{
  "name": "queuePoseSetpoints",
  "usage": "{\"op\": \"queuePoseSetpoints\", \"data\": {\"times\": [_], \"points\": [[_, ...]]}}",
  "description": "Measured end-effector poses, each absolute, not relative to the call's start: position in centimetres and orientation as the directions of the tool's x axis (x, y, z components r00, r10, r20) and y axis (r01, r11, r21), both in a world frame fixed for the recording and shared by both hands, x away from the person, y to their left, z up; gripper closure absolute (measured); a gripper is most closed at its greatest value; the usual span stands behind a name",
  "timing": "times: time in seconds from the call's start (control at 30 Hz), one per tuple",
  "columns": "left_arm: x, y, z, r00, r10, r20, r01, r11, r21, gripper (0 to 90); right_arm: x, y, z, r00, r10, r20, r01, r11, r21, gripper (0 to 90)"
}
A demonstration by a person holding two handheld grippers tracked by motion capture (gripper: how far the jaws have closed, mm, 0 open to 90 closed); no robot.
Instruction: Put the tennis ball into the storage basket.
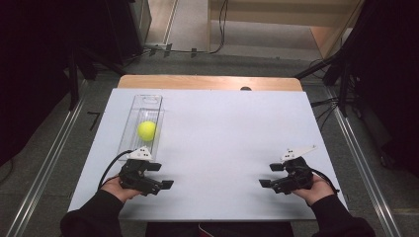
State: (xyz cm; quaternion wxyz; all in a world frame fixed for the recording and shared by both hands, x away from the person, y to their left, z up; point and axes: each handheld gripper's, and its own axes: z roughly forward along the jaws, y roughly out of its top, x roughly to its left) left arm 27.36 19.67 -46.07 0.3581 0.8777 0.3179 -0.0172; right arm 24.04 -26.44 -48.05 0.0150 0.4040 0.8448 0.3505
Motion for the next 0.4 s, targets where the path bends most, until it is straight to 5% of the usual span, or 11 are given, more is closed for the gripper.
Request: {"op": "queuePoseSetpoints", "data": {"times": [0.4], "points": [[27.22, 19.46, -46.18, 0.809, 0.525, -0.265, 0.562, -0.559, 0.609, 17.9, 24.05, -26.41, -48.06, -0.673, 0.693, 0.258, 0.673, 0.428, 0.604, 20.4]]}}
